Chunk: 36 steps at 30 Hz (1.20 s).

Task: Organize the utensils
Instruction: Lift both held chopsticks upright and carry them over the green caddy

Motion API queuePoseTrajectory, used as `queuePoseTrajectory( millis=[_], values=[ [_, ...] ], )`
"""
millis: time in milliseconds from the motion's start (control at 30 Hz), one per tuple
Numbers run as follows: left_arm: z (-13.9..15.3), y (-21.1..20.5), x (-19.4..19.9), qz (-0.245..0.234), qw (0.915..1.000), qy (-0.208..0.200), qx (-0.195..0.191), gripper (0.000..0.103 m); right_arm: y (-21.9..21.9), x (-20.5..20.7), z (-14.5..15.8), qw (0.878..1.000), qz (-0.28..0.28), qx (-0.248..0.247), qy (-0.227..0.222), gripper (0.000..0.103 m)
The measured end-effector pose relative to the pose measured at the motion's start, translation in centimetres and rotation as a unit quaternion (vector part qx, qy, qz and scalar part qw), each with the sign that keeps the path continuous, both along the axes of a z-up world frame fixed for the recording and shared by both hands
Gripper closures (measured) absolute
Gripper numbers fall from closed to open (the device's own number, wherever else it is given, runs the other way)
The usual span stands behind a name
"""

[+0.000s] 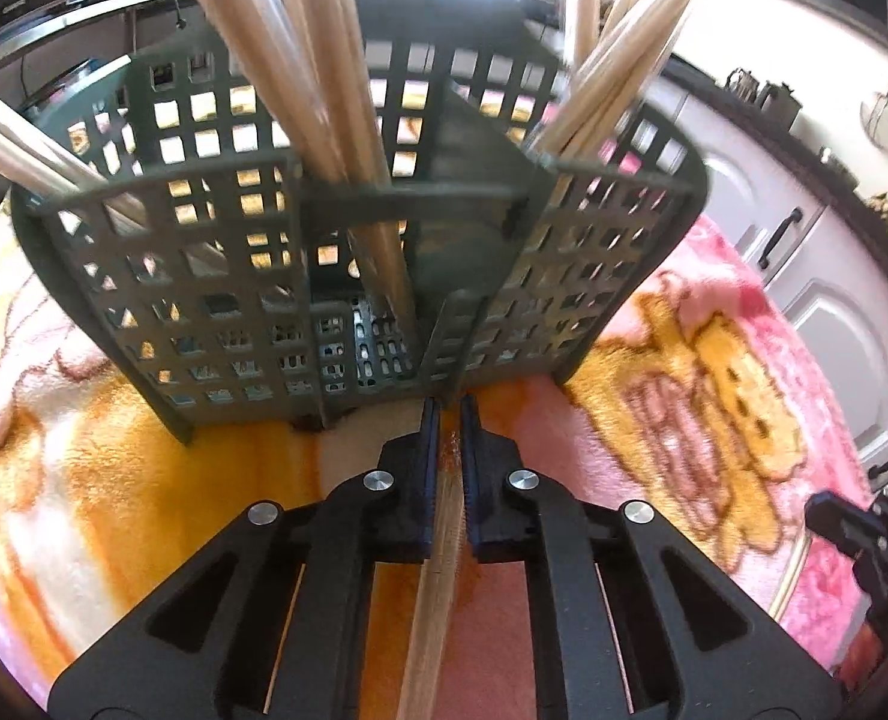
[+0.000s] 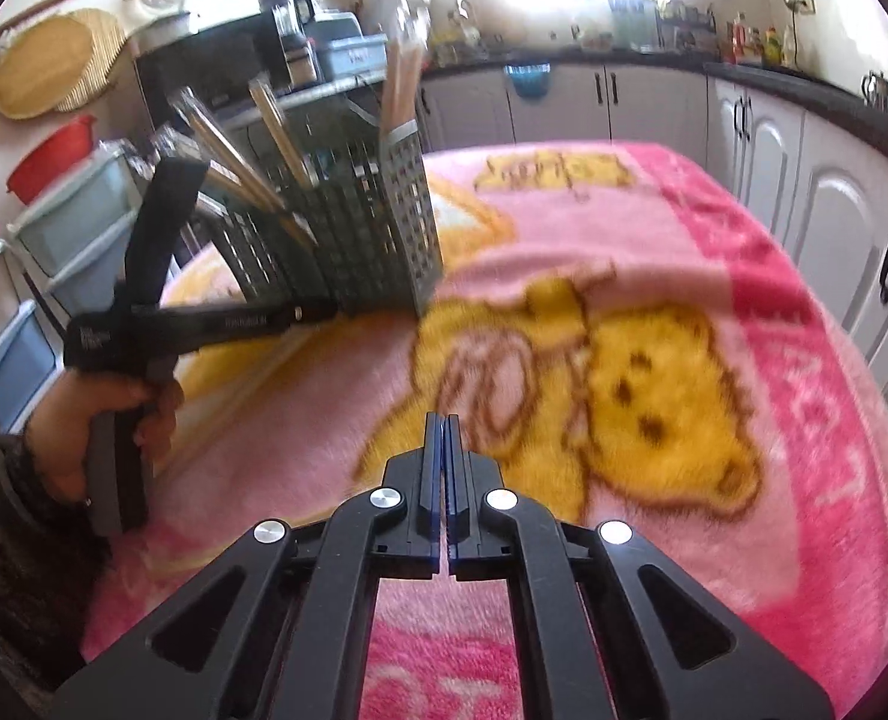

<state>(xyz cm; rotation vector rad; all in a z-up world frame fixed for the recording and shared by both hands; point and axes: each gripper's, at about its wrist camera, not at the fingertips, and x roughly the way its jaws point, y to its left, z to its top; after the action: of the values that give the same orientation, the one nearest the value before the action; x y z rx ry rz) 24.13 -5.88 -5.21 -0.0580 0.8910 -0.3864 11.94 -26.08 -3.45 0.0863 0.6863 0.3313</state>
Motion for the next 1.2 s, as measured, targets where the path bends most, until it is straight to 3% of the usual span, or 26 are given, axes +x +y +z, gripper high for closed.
queuePoseTrajectory(
  millis=[467,867,1200],
  values=[
    [8.7,3.8,-3.9,0.002,0.9924,-0.093,-0.081,0.100,1.6,-0.7,8.0,0.993,0.030,-0.001,-0.115,0.102],
    [16.5,4.6,-5.4,0.032,0.9704,-0.197,-0.136,0.102,2.6,-0.5,13.4,0.979,0.038,-0.007,-0.198,0.102],
    [20.7,4.6,-5.0,0.023,0.9570,-0.235,-0.169,0.103,2.9,-0.1,17.0,0.968,0.035,0.007,-0.247,0.102]
  ],
)
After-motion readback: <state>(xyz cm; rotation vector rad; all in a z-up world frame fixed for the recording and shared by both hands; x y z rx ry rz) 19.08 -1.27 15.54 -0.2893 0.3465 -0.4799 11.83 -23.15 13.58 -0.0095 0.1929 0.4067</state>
